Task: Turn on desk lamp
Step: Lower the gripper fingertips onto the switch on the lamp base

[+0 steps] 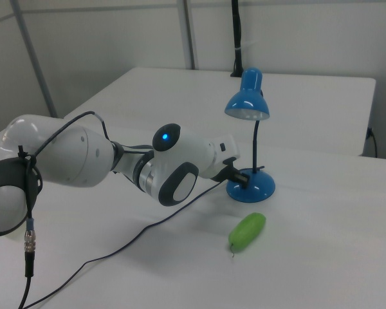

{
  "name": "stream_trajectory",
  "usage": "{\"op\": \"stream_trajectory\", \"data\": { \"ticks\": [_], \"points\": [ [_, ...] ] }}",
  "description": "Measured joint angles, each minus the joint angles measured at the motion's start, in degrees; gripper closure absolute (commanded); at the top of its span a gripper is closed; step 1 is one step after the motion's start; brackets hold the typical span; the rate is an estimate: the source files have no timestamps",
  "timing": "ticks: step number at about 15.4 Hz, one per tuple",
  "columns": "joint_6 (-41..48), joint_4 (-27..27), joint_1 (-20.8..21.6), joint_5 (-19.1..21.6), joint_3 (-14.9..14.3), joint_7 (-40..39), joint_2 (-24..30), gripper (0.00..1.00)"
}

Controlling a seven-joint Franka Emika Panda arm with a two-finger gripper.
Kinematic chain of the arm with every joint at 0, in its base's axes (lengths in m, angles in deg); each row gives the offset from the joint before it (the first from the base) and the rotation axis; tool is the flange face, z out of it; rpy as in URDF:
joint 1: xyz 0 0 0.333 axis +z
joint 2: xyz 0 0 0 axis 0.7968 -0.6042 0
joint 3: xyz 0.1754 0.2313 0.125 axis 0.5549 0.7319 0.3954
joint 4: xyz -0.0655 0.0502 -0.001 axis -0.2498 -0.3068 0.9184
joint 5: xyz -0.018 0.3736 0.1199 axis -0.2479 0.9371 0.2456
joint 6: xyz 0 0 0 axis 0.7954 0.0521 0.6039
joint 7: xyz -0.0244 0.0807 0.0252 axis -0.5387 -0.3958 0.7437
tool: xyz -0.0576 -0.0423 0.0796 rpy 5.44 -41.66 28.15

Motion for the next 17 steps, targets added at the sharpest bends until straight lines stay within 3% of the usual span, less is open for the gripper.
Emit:
{"op": "stream_trajectory", "data": {
  "ticks": [5, 17],
  "points": [
    [-0.61, 0.06, -3.37, 0.0, 3.77, 0.0, 0.05, 1.0],
    [-0.66, 0.12, -4.72, 0.04, 5.29, 0.0, 0.09, 1.0]
  ]
}}
